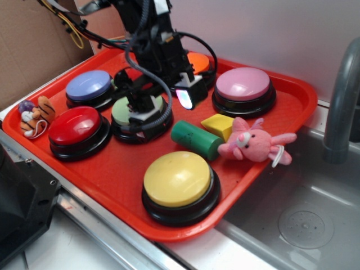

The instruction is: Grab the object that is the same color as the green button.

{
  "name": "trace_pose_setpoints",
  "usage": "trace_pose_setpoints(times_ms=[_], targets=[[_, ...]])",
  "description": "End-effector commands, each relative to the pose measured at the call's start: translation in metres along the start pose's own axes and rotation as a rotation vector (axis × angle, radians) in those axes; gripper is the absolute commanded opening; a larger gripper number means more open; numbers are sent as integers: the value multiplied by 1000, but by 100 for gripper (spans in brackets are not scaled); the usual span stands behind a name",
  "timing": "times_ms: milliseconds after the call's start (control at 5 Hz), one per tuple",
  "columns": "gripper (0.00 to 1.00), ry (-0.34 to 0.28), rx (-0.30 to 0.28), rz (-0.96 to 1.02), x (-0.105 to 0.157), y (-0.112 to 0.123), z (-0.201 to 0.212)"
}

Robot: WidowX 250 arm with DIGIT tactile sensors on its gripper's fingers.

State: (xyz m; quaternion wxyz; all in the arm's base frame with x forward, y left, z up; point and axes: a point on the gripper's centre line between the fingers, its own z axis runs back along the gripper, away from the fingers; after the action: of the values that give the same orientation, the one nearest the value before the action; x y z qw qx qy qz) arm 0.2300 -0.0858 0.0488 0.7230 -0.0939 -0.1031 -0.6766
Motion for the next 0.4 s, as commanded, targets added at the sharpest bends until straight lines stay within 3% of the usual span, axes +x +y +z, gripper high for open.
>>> trace_pose_setpoints(times_ms=[0,200], targets=[[100,-22,7,-46,10,1,-19],[100,-49,-23,-53,7,2,-27]])
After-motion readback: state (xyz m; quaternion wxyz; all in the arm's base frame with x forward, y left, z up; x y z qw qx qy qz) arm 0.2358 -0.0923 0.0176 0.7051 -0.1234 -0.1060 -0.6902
